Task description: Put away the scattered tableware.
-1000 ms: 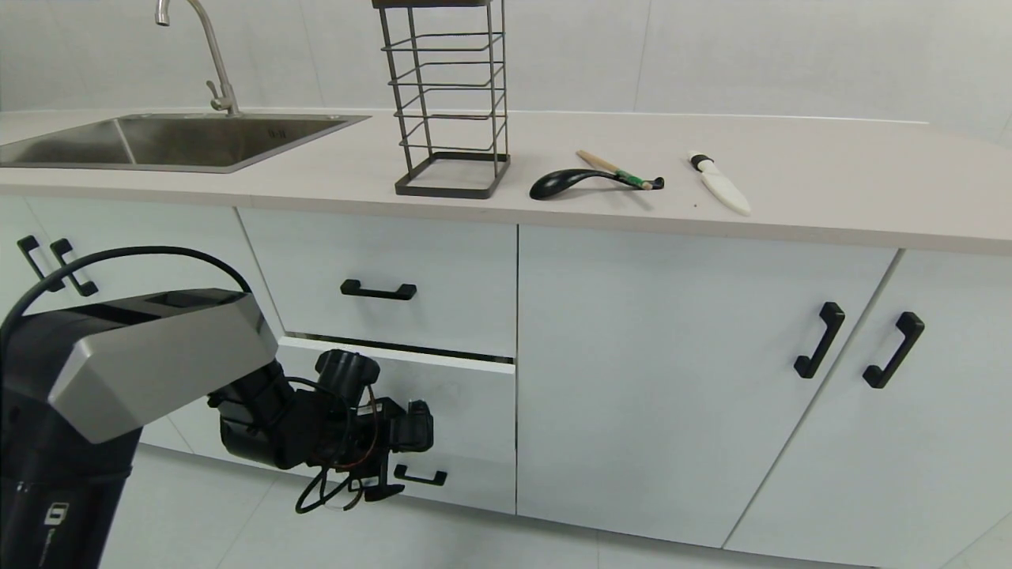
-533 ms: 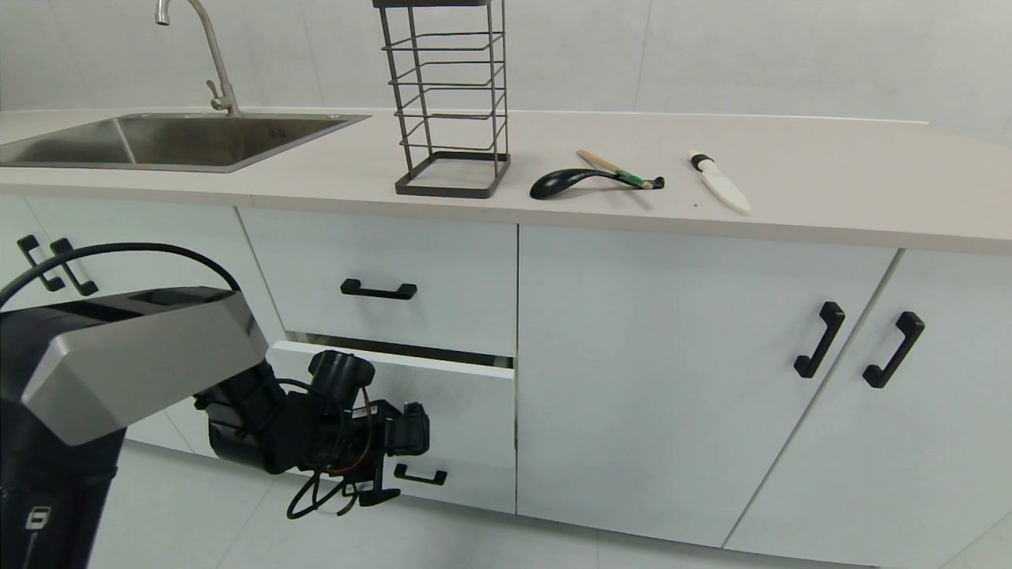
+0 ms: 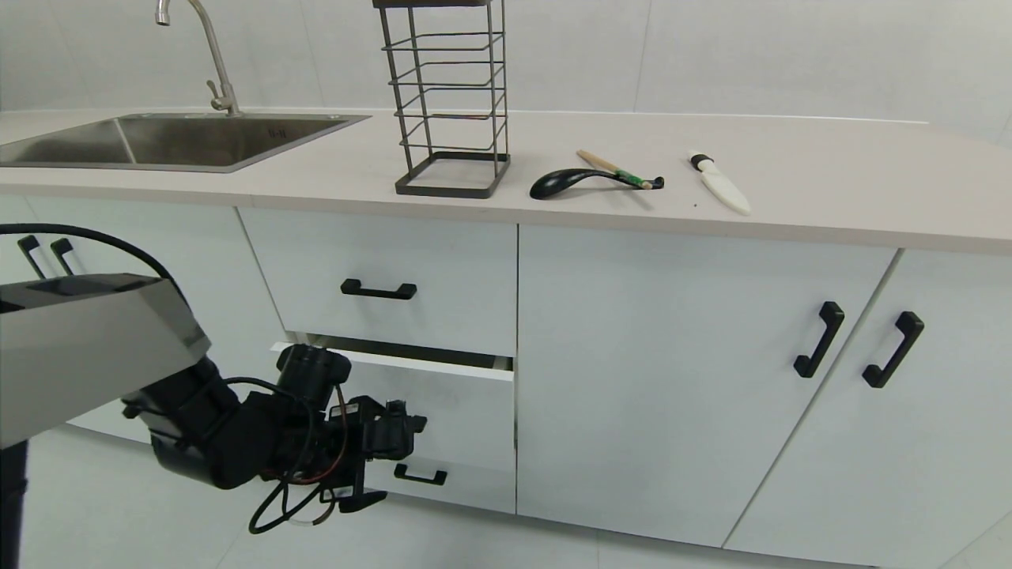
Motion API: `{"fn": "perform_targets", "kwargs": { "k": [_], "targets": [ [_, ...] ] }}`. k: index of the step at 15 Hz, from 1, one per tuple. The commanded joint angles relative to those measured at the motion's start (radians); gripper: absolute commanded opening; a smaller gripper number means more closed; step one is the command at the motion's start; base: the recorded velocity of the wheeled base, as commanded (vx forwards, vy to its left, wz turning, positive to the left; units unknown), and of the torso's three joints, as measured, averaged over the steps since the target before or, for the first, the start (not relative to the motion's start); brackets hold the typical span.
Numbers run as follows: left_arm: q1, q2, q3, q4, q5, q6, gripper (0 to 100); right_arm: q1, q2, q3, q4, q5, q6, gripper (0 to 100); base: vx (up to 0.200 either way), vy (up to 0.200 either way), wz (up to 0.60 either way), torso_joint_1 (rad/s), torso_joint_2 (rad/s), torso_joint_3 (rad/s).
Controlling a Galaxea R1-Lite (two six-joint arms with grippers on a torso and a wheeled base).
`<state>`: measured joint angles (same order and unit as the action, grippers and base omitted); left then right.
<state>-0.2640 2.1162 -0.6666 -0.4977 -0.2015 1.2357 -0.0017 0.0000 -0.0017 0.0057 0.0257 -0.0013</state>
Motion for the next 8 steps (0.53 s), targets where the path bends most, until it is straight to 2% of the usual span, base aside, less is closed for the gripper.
{"fn": "perform_targets", "kwargs": {
  "k": [1,3,6,8],
  "targets": [
    [0.006,-0.143,0.071,-0.001,-0.001,-0.001,100,0.0,0.0,0.0,0.0,0.0,0.0,0,0.0,0.0,0.0,0.0,0.0,0.0],
    [0.034,-0.194,0.074,0.001,-0.024,-0.002,100,0.0,0.002,0.0,0.0,0.0,0.0,0,0.0,0.0,0.0,0.0,0.0,0.0],
    [0.022,-0.262,0.058,0.001,-0.032,-0.029,100,0.0,0.002,0.0,0.0,0.0,0.0,0,0.0,0.0,0.0,0.0,0.0,0.0],
    [-0.034,-0.282,-0.01,0.028,-0.067,-0.098,100,0.0,0.0,0.0,0.0,0.0,0.0,0,0.0,0.0,0.0,0.0,0.0,0.0]
  ]
}}
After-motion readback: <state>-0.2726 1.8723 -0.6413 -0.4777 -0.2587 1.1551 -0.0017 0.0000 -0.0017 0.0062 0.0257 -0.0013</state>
